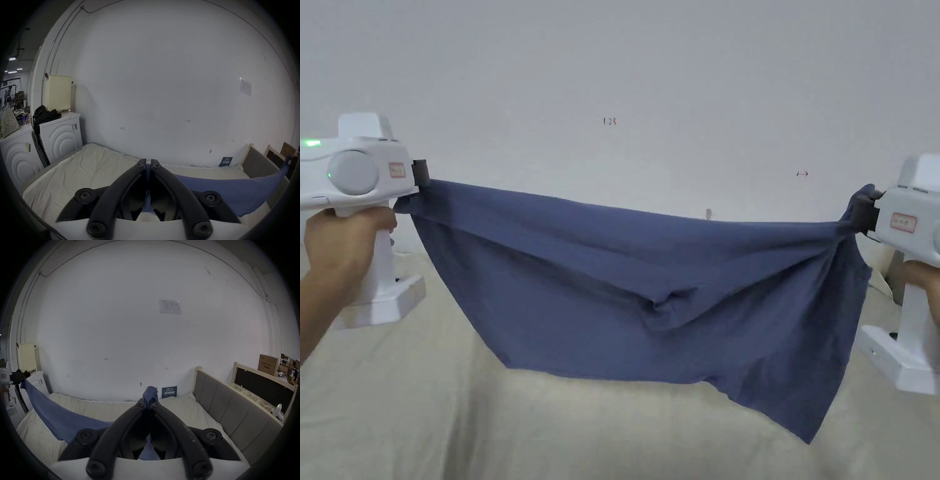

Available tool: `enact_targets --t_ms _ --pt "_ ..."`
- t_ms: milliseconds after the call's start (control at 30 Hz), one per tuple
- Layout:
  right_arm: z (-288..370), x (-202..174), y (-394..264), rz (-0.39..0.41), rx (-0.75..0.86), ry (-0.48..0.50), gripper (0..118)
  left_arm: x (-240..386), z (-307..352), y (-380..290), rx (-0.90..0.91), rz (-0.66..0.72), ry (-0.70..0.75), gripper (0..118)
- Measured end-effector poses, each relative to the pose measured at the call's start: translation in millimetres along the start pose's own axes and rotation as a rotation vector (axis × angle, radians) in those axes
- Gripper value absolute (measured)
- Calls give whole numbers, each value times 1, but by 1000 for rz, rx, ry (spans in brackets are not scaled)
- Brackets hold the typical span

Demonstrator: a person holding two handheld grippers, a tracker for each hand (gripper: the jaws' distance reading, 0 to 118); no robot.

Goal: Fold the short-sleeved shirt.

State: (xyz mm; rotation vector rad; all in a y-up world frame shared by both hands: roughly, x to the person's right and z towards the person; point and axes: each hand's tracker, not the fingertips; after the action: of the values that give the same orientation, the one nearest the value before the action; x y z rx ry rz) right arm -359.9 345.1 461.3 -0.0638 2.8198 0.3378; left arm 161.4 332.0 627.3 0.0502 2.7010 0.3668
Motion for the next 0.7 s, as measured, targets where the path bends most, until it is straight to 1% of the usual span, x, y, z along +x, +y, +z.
enact_targets --t_ms 167,300,400,467,533,667,700 --pt "-19 -9 -70 18 -108 6 3 -25 -16 -79 -139 3 15 4" --pt "-13 -9 -144 -15 -231 12 3 -45 0 -158 -265 33 23 4" --pt "7 -4 -201 -51 -330 8 3 -54 32 -218 -369 55 32 4" --pt "28 1 -237 -51 -379 1 3 -52 59 -254 -425 70 40 4" --pt "51 7 -270 -49 -437 -5 3 -56 89 -286 -473 58 45 4" --pt "110 18 -325 -114 -532 -13 3 -45 156 -339 -558 20 51 4" --pt "124 21 -336 -117 -547 -17 3 -41 172 -351 -579 13 51 4"
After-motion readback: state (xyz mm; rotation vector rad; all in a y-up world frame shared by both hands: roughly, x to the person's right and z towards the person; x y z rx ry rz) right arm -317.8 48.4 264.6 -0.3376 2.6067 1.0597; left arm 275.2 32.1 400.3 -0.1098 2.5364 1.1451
